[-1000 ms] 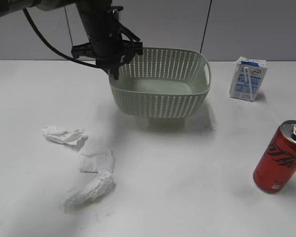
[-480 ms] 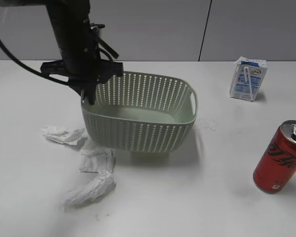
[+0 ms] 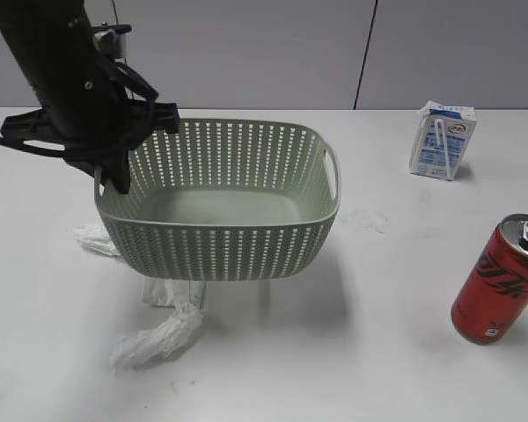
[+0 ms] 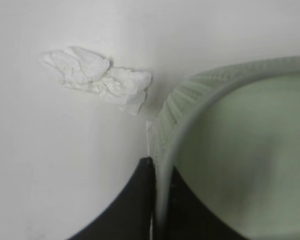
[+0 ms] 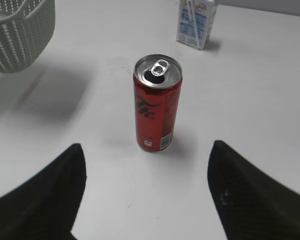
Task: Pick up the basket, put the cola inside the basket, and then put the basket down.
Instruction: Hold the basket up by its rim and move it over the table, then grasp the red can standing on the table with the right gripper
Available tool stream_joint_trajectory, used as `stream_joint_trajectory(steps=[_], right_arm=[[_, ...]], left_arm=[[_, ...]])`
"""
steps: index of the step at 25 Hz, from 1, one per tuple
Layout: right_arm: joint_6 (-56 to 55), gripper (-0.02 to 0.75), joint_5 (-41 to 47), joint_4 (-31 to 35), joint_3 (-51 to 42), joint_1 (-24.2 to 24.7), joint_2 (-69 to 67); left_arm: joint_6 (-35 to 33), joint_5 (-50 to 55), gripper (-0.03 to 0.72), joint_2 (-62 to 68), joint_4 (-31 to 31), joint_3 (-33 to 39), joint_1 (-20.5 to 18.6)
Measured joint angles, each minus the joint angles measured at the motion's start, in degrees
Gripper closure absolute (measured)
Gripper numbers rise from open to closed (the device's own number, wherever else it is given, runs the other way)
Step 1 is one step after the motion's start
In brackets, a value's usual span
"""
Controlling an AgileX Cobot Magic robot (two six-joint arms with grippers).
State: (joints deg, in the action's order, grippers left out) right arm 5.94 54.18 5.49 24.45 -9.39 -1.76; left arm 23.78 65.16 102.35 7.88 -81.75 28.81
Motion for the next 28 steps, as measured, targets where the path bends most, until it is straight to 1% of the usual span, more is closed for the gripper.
stream_joint_trajectory(steps=[4,8,14,23,28], right_arm=[[-1.2,0.165,0.0,1.1,4.8,0.0,-9.8],[-2.2,0.161,0.2,1.3,12.4,0.0,-23.7],[-2.3,0.079,-0.3,3.4,19.5,0.0,-40.1],[-2.3,0.07,-7.0,3.2,21.2,0.0,-58.3],[-3.5,0.07,-10.1,-1.3,21.3,0.0,-65.0]], left_arm=[[0.1,-3.1,0.691,-0.9,0.8,4.6,0.0],[0.1,-6.9,0.691,-0.9,3.2,8.5,0.0],[-0.7,-10.8,0.691,-0.9,4.1,9.6,0.0],[-2.3,-13.7,0.691,-0.9,4.2,9.7,0.0],[-2.5,-14.3,0.691,-0.9,4.2,9.7,0.0]])
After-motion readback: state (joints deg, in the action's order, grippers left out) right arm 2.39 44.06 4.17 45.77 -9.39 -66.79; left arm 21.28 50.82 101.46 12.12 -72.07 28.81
